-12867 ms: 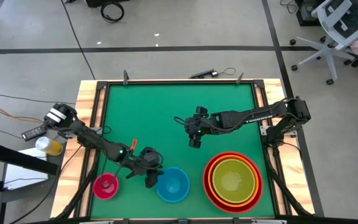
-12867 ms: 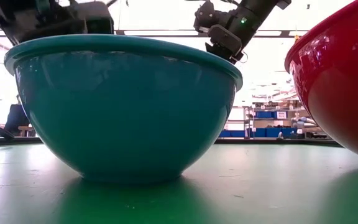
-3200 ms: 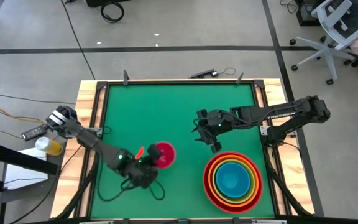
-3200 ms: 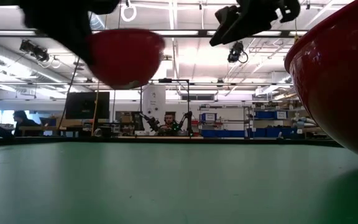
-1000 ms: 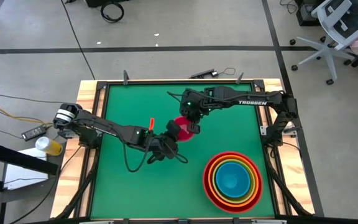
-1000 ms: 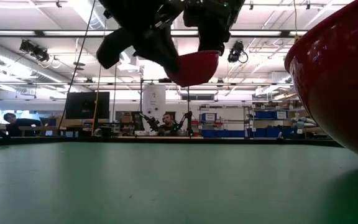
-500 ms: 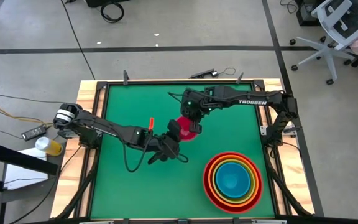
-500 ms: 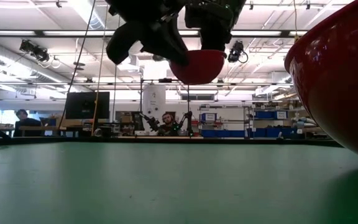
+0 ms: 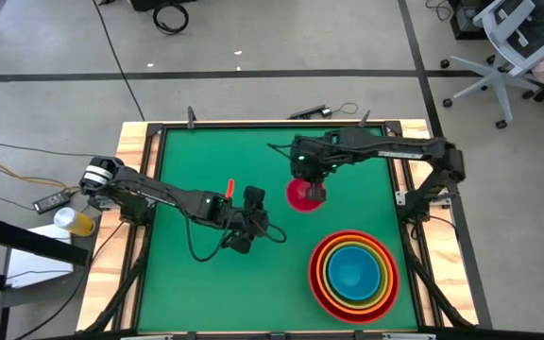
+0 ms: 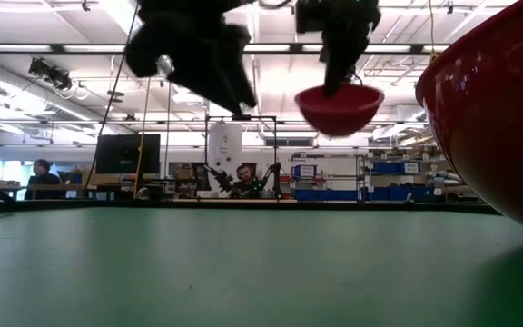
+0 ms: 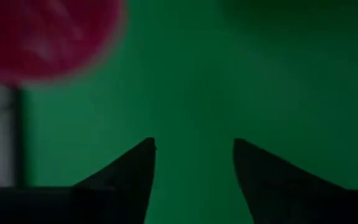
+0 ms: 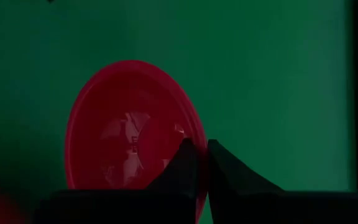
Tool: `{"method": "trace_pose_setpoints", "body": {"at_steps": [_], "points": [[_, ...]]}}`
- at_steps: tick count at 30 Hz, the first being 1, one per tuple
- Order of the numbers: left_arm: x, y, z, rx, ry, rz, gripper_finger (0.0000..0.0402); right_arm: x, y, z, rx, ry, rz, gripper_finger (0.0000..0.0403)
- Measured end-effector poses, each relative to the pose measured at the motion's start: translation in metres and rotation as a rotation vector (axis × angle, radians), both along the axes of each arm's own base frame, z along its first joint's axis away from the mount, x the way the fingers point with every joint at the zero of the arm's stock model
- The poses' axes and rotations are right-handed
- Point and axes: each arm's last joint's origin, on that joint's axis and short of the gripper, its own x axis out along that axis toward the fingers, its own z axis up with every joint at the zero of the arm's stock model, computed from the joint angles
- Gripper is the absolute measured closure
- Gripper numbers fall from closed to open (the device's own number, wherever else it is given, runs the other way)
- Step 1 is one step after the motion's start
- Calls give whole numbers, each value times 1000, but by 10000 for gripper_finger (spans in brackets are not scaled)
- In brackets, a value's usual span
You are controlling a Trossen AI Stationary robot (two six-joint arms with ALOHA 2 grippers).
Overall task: Nest bowls inside each other
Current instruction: Stack the pink bowl on top of the blue bowl
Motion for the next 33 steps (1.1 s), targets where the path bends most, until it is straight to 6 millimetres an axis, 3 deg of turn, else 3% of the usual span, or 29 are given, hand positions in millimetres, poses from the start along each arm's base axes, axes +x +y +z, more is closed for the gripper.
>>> {"method": "trace_pose_setpoints", "body": {"at_steps": [4,8,13,18,23,28,33], "points": [[-5,-1,-6,-146,58,29,173,-25,2,26,6,-49,-17,386],[-11,-1,-20,-162,54,34,185,-60,7,52,44,-83,-41,386],[-25,2,-30,-212,-65,17,212,-107,21,60,116,-98,-88,386],[-48,8,-27,-255,-238,-8,230,-151,43,38,289,-117,-126,386],[-68,17,-5,-284,-370,-7,235,-173,67,-1,449,-151,-147,386],[-76,23,13,-311,-449,10,235,-172,95,-36,551,-155,-102,386],[-78,28,16,-319,-458,37,235,-168,122,-52,595,-167,-51,386]]}}
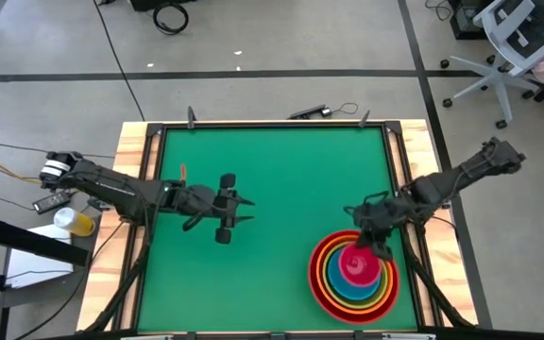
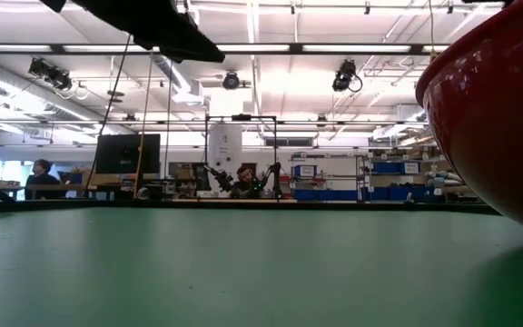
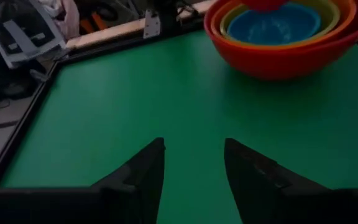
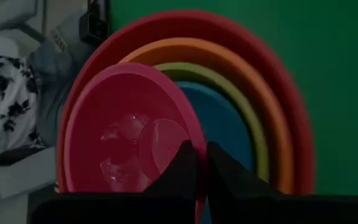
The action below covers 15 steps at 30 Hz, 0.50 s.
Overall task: Nest bowls inside each other
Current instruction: Stack the pink bowl on top of the blue bowl
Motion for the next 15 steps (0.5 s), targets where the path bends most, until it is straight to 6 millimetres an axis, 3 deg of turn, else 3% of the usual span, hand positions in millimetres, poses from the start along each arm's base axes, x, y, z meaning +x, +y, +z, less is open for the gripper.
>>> {"method": "trace_pose_setpoints", "body": {"at_steps": [8,15], "points": [[0,1,0,-1,2,4,235,4,27,-12,-64,33,-12,386],[-1,1,-1,-4,15,6,235,13,38,-29,-115,106,-7,386]]}}
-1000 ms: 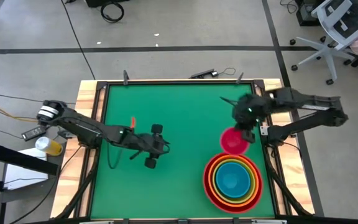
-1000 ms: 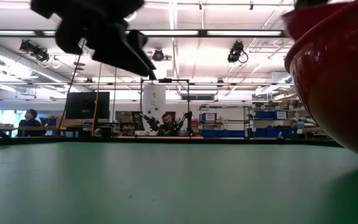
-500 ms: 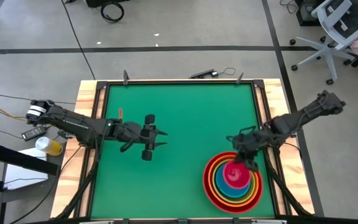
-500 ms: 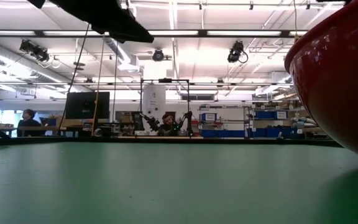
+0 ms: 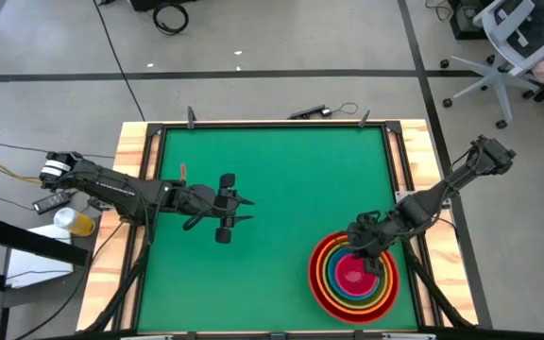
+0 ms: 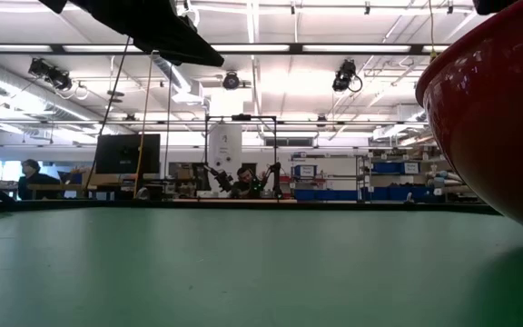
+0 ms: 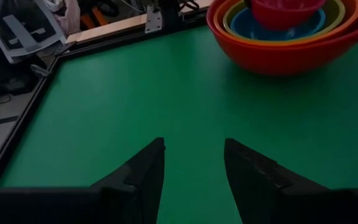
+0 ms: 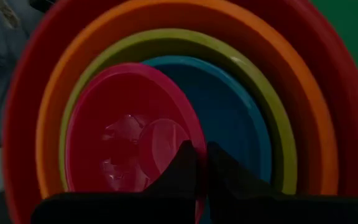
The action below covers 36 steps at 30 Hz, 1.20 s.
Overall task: Nest bowls inside each other
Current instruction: Stack the pink bowl on top of the blue bowl, then return to Home Position
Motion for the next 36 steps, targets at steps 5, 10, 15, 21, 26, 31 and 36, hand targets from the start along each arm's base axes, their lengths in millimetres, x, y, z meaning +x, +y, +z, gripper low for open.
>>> {"method": "trace_pose_setpoints", "body": {"at_steps": [5,10,15,21,26,31,36], "points": [[-2,-1,1,-11,3,1,235,4,2,-6,-25,16,23,386],[-4,-1,0,-22,20,4,235,3,3,-14,-1,-31,35,385],[-5,-2,1,-34,16,7,235,-2,0,-28,-14,-9,35,360],[-5,2,4,-46,-1,27,235,0,1,-18,-2,-54,60,260],[-10,11,13,-71,-40,67,235,-6,-5,0,-29,-74,72,174],[-15,15,18,-69,-57,81,235,-14,-16,26,-123,-246,42,148],[-21,14,26,-92,-96,73,235,-25,-31,47,-255,-461,-61,158]]}}
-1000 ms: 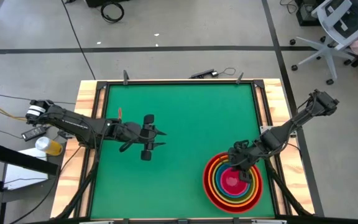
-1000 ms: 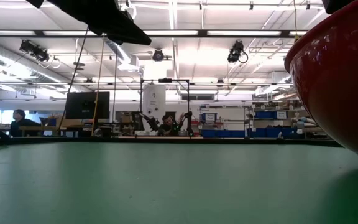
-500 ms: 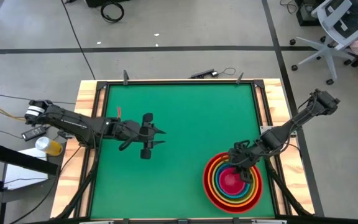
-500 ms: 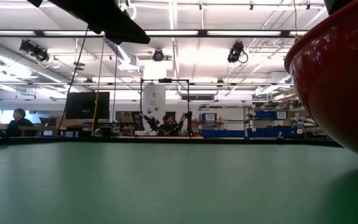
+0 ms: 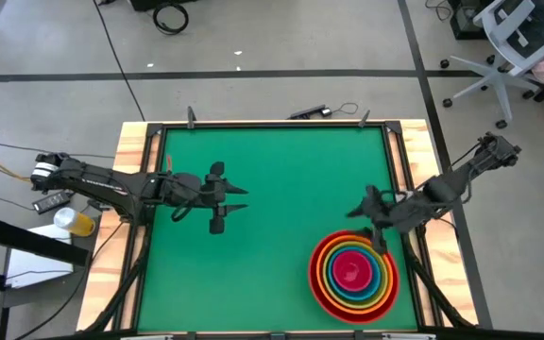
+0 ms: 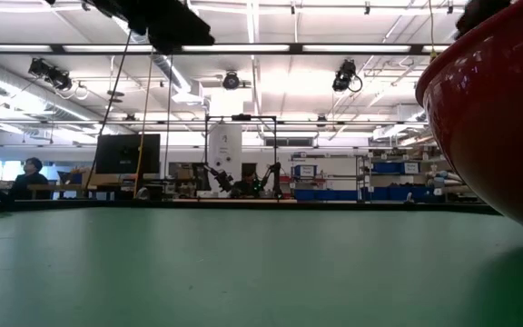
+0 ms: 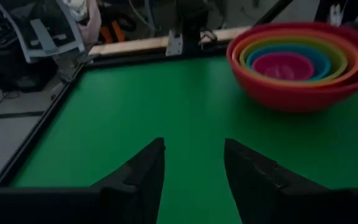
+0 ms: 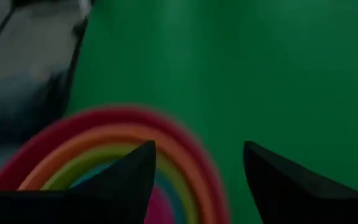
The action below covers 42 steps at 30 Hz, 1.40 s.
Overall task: Nest bowls inside each other
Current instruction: Return to Home Position
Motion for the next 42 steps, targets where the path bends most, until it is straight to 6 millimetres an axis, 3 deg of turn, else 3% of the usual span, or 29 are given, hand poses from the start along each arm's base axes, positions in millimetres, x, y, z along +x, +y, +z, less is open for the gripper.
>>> {"method": "trace_pose_setpoints", "body": {"at_steps": [4,7,11,14,17,23,27,32,37,42], "points": [[-3,-3,6,-7,-46,-16,244,-1,-8,15,-121,-176,-65,182],[0,-3,12,4,-112,-26,255,13,-14,23,-154,-267,-57,211],[3,2,20,-8,-200,-43,268,35,-25,34,-124,-398,-62,267],[-8,5,33,-25,-268,-43,282,38,-33,42,-155,-473,-68,326],[-25,9,46,-25,-323,-35,302,31,-39,50,-247,-522,-50,388],[-69,14,65,23,-375,-42,372,-4,-48,65,-277,-585,-120,397],[-84,13,65,34,-352,-65,396,-31,-53,66,-186,-581,-124,399],[-84,10,54,33,-330,-90,392,-52,-56,51,-159,-556,-94,400],[-79,8,11,24,-344,-93,391,-61,-58,17,-116,-561,-77,401],[-88,10,-26,-5,-410,-86,391,-50,-53,-22,-75,-607,9,402]]}}
